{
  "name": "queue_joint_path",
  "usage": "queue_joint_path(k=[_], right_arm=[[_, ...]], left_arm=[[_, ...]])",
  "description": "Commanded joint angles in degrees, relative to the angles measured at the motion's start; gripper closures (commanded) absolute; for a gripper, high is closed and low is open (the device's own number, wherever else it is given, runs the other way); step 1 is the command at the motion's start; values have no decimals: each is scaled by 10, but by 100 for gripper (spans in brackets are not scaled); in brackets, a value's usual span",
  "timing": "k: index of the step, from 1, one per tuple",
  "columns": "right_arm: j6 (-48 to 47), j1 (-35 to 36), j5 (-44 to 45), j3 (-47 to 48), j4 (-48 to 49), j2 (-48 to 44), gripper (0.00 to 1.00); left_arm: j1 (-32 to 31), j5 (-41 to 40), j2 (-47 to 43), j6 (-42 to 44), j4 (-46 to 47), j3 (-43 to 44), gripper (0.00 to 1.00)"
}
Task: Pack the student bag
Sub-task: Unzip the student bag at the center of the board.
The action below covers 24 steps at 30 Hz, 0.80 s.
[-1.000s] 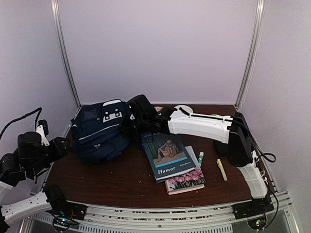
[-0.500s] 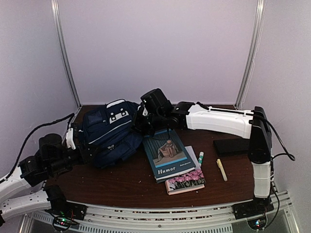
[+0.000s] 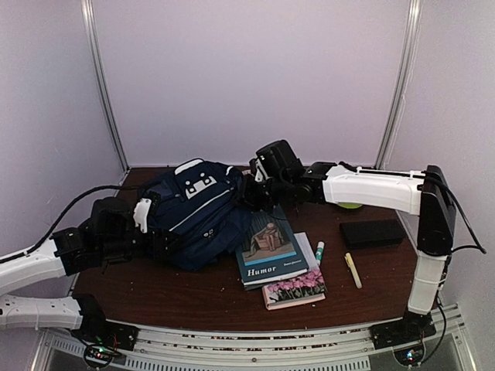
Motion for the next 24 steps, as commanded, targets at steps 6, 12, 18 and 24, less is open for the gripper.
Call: queue_joint_path(k=[6, 12, 18, 24], right_arm=[[-38, -30, -48, 19, 58, -22, 100], [-47, -40, -58, 19, 56, -25, 100], [-47, -43, -72, 28, 55, -16, 100], [-45, -39, -80, 43, 49, -13, 100]], left_arm=[[0, 27, 117, 159, -52, 111, 27], [-2, 72, 167, 187, -56, 145, 27], [-4, 78, 230, 181, -45, 160, 35], [-11, 85, 259, 176, -31, 158, 37]])
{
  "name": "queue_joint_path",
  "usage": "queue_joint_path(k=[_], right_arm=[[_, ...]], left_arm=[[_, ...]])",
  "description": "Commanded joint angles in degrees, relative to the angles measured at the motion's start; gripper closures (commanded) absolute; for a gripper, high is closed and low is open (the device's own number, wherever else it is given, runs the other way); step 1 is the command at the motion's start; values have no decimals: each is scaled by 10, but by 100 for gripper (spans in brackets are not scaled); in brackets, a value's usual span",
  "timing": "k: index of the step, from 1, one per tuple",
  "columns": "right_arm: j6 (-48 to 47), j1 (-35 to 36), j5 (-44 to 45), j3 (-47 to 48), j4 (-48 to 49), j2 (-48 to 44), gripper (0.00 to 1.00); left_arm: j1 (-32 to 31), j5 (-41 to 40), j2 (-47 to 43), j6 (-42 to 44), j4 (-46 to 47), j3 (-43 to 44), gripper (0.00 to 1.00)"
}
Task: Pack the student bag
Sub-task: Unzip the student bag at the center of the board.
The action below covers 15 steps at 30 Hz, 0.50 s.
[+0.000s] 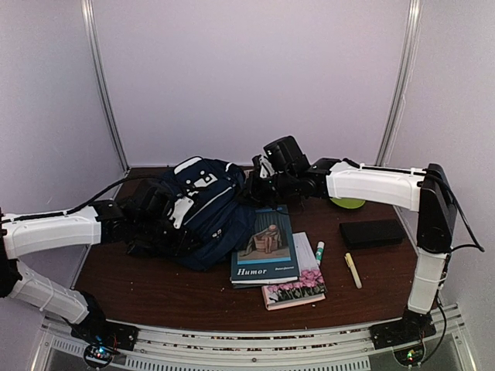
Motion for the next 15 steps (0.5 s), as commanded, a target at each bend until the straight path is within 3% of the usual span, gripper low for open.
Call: queue_joint_path(k=[1, 5, 10, 15], right_arm=[[-14, 2, -14, 47, 44, -12, 100], [-15, 6, -12, 59, 34, -3, 100], [-3, 10, -13, 67, 34, 9, 100], [0, 13, -11, 80, 30, 15, 100]], left_arm=[[-7, 15, 3, 5, 26, 4, 40], [-8, 23, -2, 0, 42, -2, 48], [-22, 28, -23, -5, 44, -5, 33], [-27, 15, -29, -4, 37, -17, 32]])
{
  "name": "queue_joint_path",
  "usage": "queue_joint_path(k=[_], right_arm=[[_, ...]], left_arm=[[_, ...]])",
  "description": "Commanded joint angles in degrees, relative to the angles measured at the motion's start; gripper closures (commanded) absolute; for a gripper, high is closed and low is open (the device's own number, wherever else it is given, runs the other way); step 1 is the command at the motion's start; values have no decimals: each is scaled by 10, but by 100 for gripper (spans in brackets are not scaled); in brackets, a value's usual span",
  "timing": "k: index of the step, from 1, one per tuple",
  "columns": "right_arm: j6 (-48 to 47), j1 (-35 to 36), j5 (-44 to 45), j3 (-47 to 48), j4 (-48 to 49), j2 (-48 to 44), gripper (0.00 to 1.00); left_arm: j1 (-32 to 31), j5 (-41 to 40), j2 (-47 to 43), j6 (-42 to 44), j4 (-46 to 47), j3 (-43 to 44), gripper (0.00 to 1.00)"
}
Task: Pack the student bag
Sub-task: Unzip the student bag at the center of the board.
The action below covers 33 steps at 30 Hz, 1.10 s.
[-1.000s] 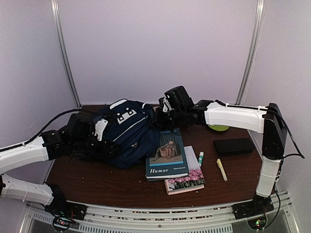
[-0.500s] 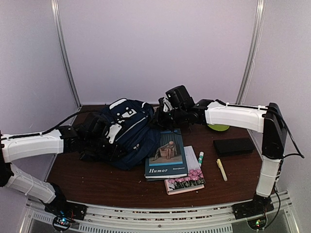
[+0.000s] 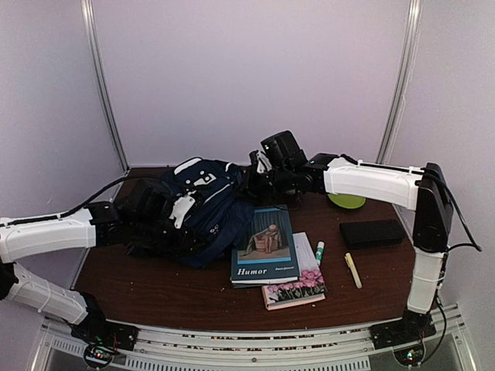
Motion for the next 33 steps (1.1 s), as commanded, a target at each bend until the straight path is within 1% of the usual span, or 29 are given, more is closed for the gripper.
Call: queue_joint_path(k=[1, 4, 7, 8, 9, 13, 14, 15, 16, 17, 20, 22, 23, 25, 28, 30, 33], right_arm=[[0, 8, -9, 40, 48, 0, 100], [0, 9, -7, 42, 46, -1, 100], [-4, 11, -5, 42, 42, -1, 100], [-7, 11, -5, 42, 39, -2, 100], [-10, 12, -3, 43, 35, -2, 100], [-31, 14, 1, 39, 16, -7, 100], [-37, 15, 0, 37, 11, -10, 100], [-44, 15, -1, 35, 8, -13, 97], [-55, 15, -3, 33, 4, -15, 91], [-67, 15, -4, 31, -3, -19, 82], [-118, 19, 4, 25, -32, -37, 61], [-155, 25, 22, 9, -45, -65, 51], [-173, 28, 34, -1, -47, -81, 47], [-198, 39, 55, -33, -28, -116, 44], [-223, 60, 77, -49, 2, -152, 44], [-233, 78, 83, -36, 9, -153, 45], [-232, 101, 80, 4, -2, -121, 51]], left_arm=[[-4, -1, -3, -3, 18, -19, 32], [-6, -3, 4, -7, 17, -26, 34], [-7, -21, 8, -8, 19, -31, 41], [-8, -26, 9, -8, 19, -30, 47], [-8, -31, 10, -8, 20, -29, 55], [-8, -67, -2, -6, 16, -18, 93], [-8, -74, -10, -5, 16, -15, 100], [-8, -80, -19, -6, 16, -13, 100], [-8, -86, -29, -6, 18, -12, 100], [-7, -89, -47, -6, 19, -12, 100], [-8, -97, -89, -8, 22, -9, 100], [-8, -98, -112, -8, 24, -7, 100], [-7, -97, -123, -8, 27, -6, 100], [-8, -91, -138, -8, 32, -4, 100], [-8, -80, -150, -6, 41, -5, 100], [-8, -77, -154, -5, 54, -15, 100], [-7, -81, -151, -12, 67, -28, 100]])
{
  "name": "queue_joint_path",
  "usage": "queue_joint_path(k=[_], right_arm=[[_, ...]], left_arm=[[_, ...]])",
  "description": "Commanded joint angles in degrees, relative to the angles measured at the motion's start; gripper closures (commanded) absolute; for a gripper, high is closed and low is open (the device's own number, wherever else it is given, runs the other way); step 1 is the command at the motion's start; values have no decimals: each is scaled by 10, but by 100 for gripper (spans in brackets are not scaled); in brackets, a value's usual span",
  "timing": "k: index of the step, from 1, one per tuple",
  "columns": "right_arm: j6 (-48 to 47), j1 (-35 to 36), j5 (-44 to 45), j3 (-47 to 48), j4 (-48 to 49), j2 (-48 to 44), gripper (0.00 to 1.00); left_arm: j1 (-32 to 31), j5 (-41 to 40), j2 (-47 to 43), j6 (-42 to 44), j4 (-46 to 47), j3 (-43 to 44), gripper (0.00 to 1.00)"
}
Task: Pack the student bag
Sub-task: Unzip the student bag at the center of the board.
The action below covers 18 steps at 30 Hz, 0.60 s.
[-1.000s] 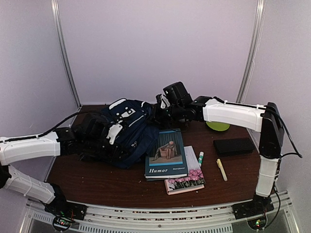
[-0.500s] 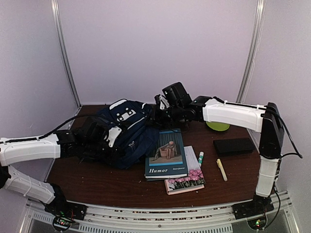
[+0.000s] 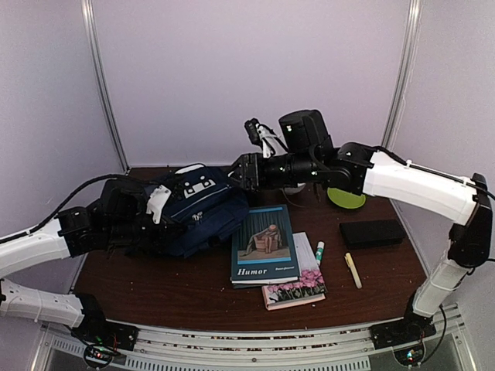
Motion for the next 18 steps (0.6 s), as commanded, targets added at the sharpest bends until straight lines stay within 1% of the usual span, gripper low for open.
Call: queue_joint_path(k=[1, 3, 5, 9, 18], right_arm=[[-27, 32, 17, 46, 0, 48, 53], [-28, 44, 15, 57, -14, 72, 58], [-31, 55, 26, 47, -15, 82, 60], [-38, 71, 58, 27, -16, 91, 62], [-46, 83, 99, 39, -35, 126, 64]], left_arm=[[0, 4, -13, -11, 96, -5, 100], [-1, 0, -14, -17, 102, -12, 100], [-1, -5, -19, -21, 106, -17, 100], [-1, -6, -30, -23, 116, -29, 100], [-1, 11, -29, -33, 139, -51, 100]])
